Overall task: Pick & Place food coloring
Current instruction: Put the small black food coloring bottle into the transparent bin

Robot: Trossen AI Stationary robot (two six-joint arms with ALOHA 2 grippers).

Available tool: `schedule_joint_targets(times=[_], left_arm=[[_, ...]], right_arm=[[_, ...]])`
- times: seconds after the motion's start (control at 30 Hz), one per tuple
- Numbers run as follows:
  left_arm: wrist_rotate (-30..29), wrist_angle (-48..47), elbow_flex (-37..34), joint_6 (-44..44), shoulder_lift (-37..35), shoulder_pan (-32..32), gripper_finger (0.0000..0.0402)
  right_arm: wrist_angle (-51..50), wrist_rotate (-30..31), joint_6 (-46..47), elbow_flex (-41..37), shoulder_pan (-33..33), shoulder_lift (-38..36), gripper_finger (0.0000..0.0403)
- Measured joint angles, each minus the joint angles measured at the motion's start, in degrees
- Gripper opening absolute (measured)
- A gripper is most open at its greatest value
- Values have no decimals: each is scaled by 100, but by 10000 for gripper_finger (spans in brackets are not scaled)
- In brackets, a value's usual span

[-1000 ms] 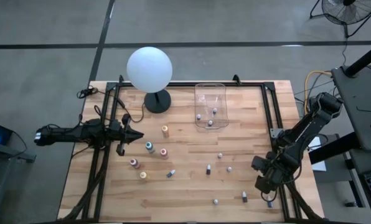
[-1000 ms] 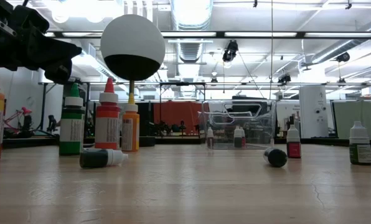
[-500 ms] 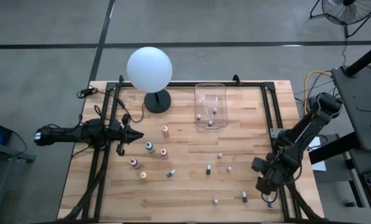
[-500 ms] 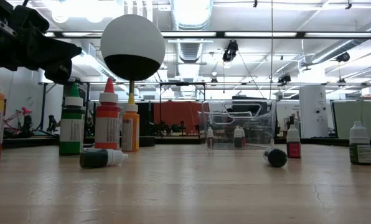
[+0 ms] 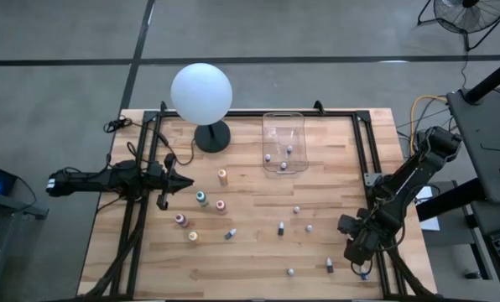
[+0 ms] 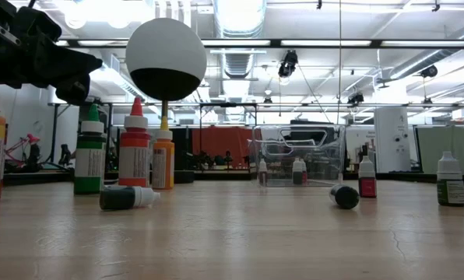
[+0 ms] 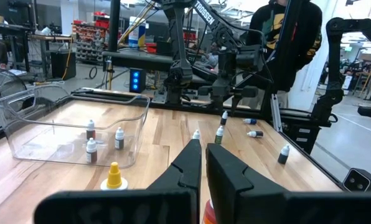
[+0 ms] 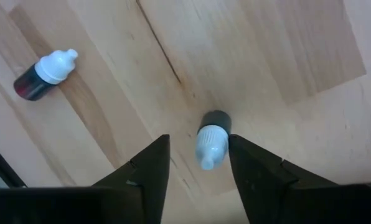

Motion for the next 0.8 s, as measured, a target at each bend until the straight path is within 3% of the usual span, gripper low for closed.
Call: schedule_joint_targets(times=[0.57,0.8], left_arm=[[0,0,-2,2,2,0,0],[0,0,-2,0,0,0,0]], right_arm=[[-9,7,-73,5,0,-5,64],[-23,-111,-278,14,-13,-7,56]])
